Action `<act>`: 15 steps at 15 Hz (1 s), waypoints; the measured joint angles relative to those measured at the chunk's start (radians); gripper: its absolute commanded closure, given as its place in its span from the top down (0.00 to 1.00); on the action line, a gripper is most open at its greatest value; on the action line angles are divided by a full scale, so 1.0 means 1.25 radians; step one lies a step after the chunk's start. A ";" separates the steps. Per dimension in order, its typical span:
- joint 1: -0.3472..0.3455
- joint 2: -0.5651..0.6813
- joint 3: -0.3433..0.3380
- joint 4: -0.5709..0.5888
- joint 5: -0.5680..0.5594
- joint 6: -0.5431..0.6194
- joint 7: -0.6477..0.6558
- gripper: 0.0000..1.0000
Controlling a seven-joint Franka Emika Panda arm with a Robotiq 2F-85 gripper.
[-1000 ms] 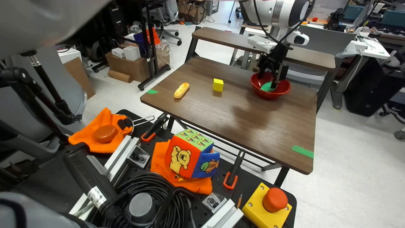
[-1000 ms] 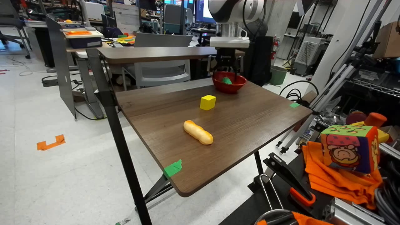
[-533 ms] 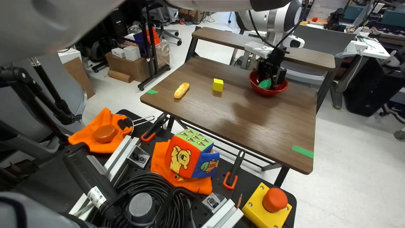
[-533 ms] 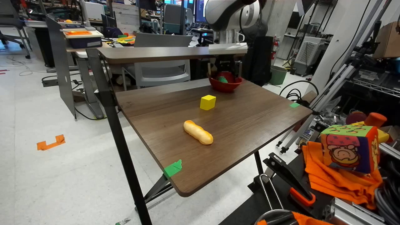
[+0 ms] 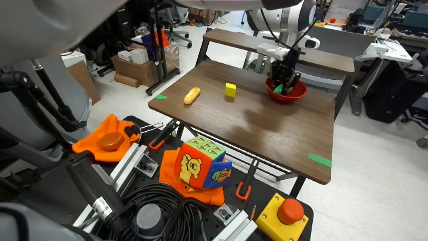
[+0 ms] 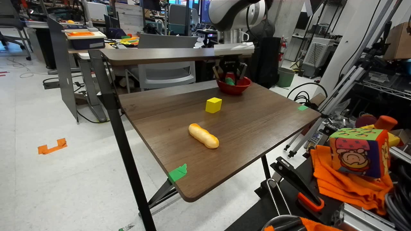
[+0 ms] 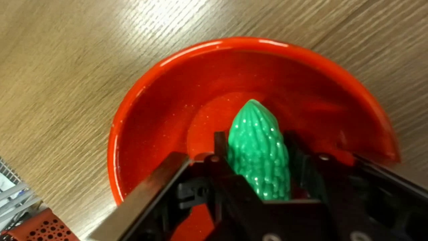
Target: Remove the green object from the red bowl
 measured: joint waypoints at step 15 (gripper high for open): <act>0.149 -0.388 0.037 -0.464 -0.096 0.136 -0.217 0.21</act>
